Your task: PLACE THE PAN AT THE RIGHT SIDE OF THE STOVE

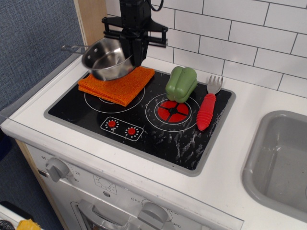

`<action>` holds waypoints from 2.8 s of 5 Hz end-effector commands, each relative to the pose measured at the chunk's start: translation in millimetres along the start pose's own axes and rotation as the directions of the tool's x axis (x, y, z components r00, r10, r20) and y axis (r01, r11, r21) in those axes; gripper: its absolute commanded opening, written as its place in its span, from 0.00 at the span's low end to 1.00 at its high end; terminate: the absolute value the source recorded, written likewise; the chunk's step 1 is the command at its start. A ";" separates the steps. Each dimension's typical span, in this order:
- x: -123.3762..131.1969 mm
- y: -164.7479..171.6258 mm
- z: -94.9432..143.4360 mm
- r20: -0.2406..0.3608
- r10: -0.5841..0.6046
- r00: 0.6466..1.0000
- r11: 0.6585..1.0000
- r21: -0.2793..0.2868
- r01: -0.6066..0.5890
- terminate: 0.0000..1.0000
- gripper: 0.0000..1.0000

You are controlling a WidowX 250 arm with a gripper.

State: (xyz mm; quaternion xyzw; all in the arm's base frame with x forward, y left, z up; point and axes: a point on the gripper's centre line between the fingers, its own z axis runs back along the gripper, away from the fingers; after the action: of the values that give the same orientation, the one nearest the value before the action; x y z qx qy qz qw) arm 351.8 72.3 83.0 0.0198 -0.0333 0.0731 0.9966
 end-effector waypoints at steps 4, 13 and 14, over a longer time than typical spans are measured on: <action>-106.2 -125.1 -19.7 -0.039 -0.244 0.969 0.966 0.075 0.246 0.00 0.00; -91.1 -125.5 1.9 0.065 -0.196 0.978 0.978 -0.063 0.200 0.00 1.00; -91.1 -125.5 1.9 0.065 -0.196 0.978 0.978 -0.063 0.200 0.00 1.00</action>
State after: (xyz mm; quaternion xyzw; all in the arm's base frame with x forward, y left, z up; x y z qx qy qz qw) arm 277.4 -66.7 63.5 -0.0059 -0.0419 -0.0275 0.9987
